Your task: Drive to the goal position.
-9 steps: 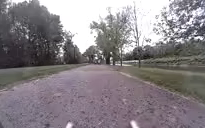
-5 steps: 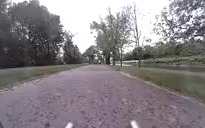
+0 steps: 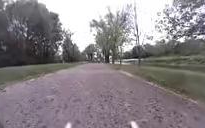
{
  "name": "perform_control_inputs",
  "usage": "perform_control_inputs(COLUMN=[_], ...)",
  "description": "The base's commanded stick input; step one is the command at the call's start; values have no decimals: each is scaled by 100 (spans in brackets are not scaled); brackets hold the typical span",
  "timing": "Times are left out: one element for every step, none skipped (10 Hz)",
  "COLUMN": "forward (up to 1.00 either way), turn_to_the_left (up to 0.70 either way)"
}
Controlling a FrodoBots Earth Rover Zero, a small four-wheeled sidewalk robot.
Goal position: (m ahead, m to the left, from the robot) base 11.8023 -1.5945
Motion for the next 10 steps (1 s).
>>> perform_control_inputs(forward=[70,70,70,70,70,70,70,70,70,70], turn_to_the_left=[0,0,0,0,0,0,0,0,0,0])
